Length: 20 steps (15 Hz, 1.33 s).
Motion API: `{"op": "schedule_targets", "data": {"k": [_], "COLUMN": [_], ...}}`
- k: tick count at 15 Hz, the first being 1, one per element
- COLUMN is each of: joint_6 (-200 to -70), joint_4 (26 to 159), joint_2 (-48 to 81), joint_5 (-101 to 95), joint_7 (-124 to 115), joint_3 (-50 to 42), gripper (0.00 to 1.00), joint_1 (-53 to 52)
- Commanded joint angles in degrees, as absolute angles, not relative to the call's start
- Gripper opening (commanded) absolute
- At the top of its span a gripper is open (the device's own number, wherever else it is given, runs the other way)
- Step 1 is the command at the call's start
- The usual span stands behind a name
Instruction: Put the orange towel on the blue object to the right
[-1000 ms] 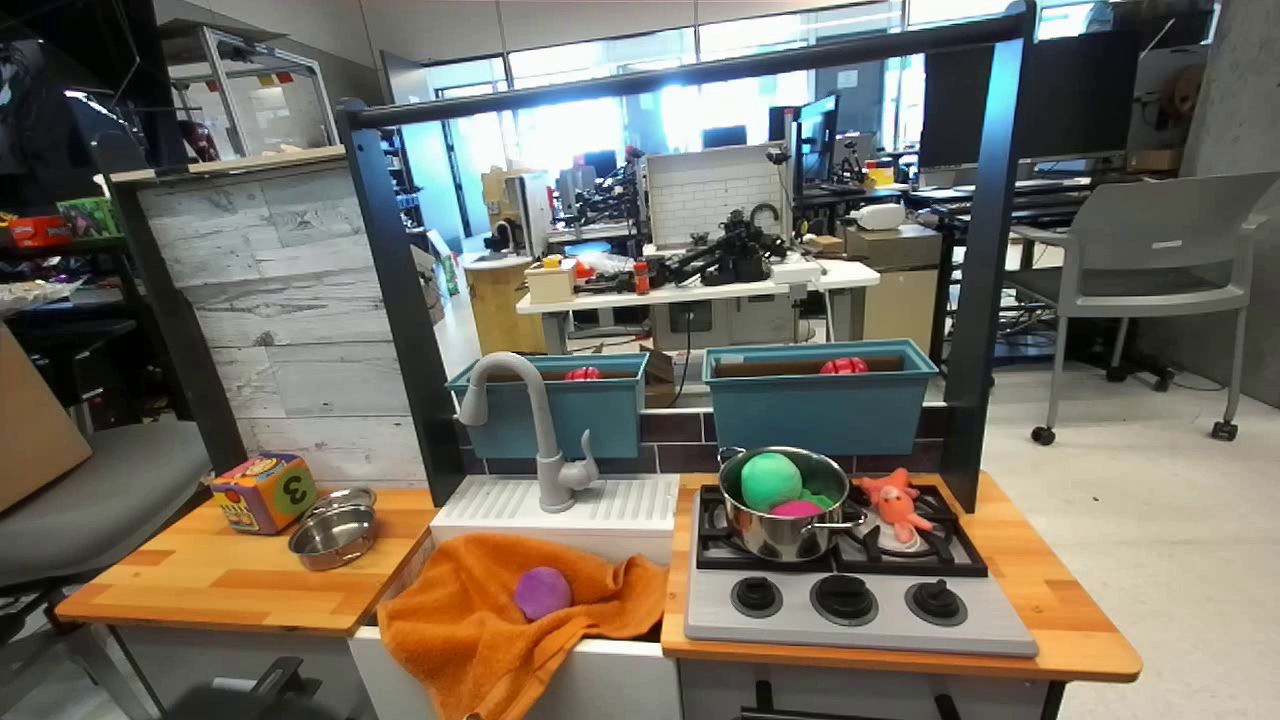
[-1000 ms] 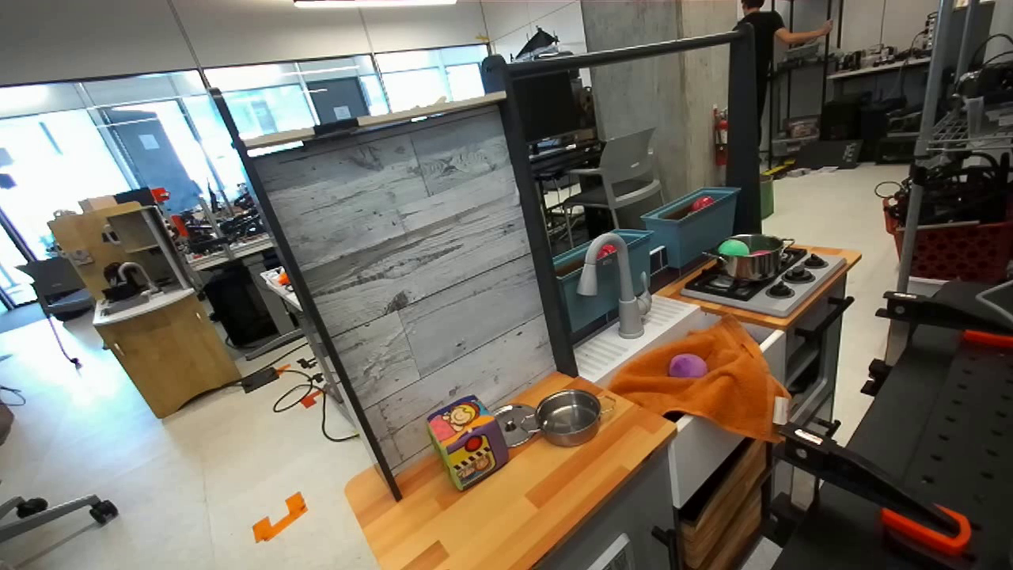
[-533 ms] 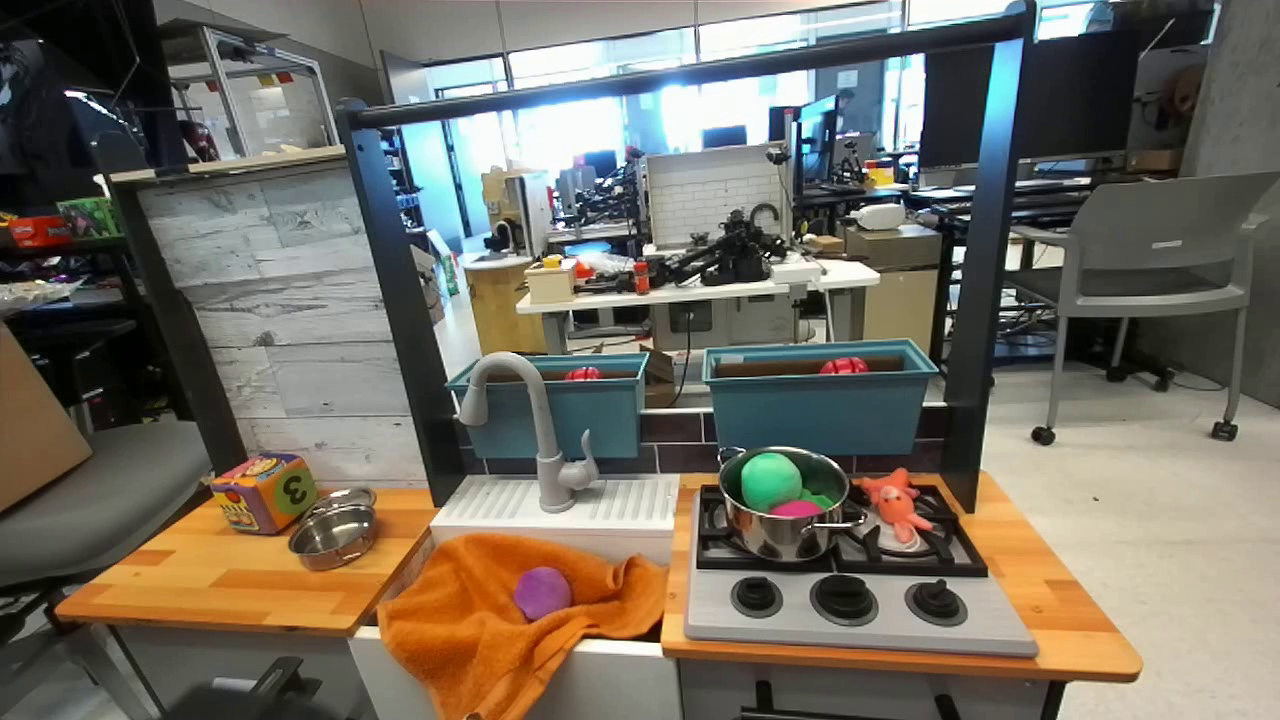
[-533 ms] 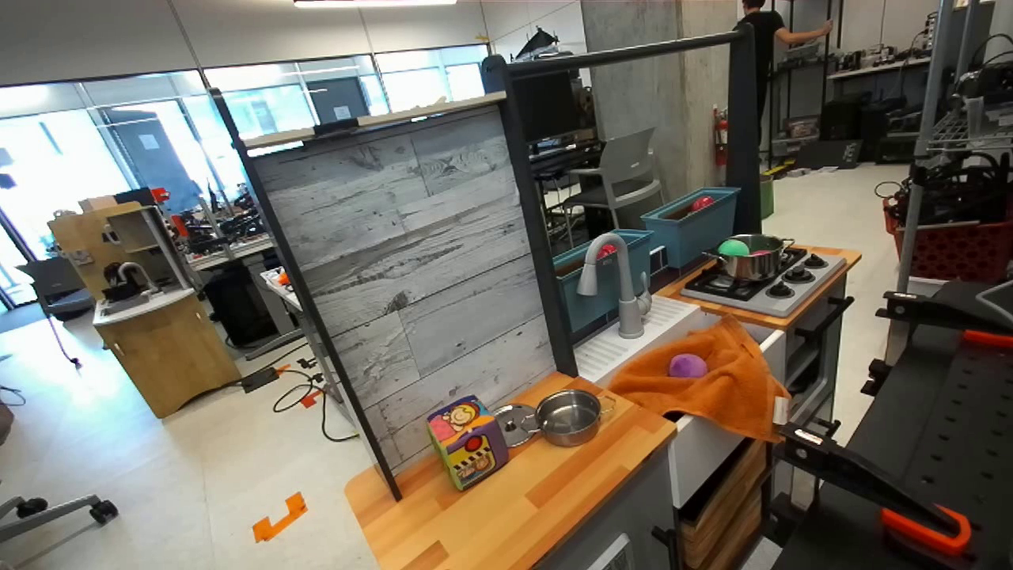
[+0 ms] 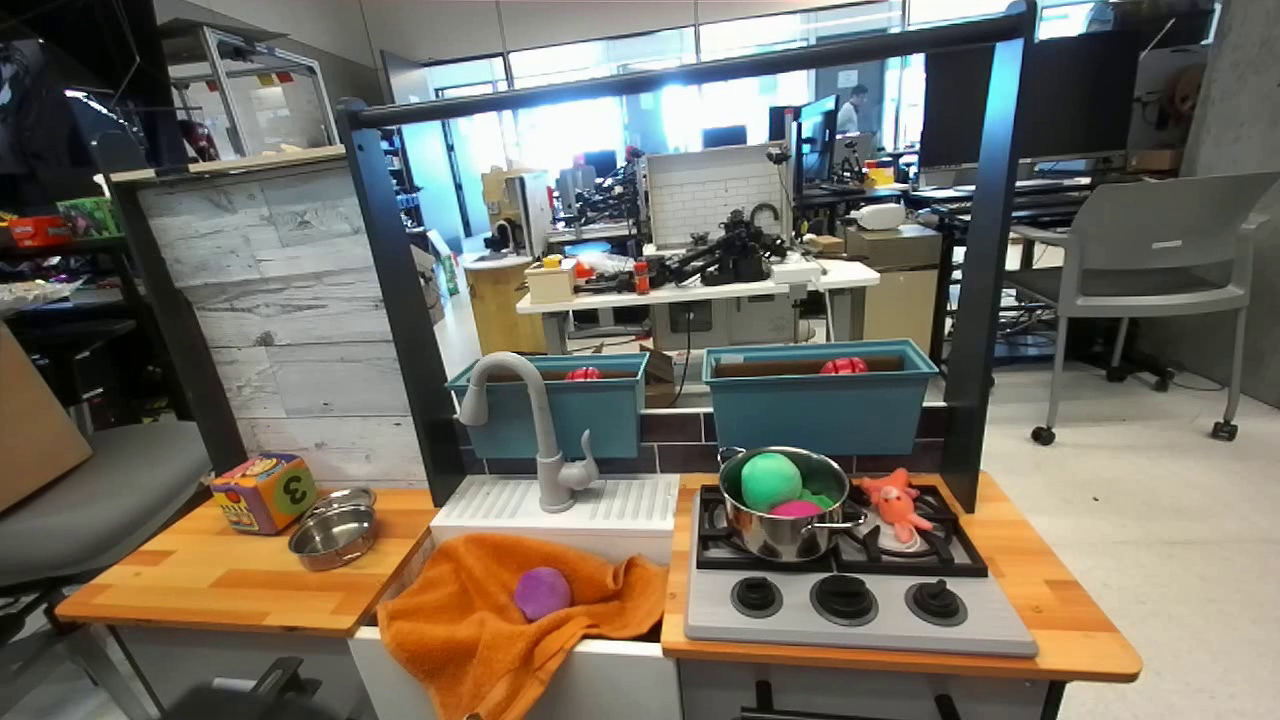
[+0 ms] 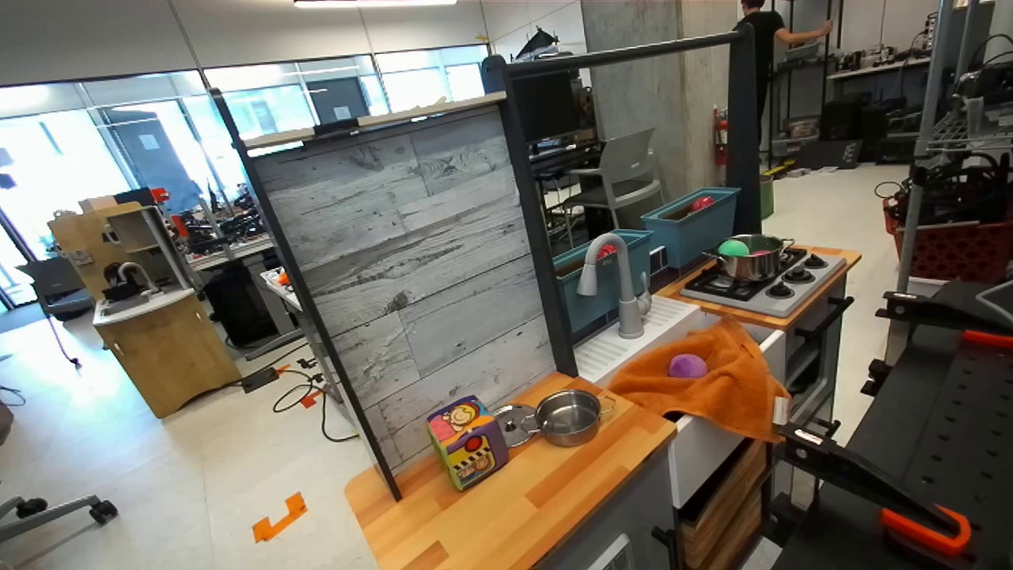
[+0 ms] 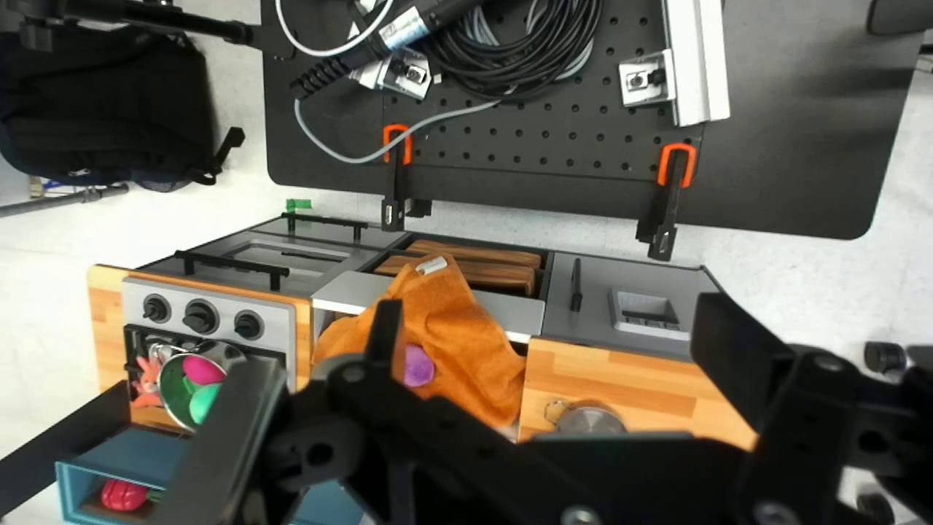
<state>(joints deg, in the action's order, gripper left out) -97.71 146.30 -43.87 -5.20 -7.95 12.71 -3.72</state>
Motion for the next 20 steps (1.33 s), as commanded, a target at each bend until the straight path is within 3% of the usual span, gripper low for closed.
{"op": "schedule_targets", "data": {"k": [1,11,17,20], "joint_6": [-104.7,-111.1,-123.6,-123.6], "joint_4": [145.8,127.9,113.2,105.0], "joint_2": [-39.7,-10.1,11.4,21.3], "joint_5": [-9.0,-3.7,9.3,12.2], "joint_7": [-5.6,13.3,13.1,11.8], "joint_3": [7.4,-9.9,-9.8,-8.4], "gripper": [1.00,1.00,1.00,1.00], "joint_1": [-1.6,3.1,5.8,8.3]}}
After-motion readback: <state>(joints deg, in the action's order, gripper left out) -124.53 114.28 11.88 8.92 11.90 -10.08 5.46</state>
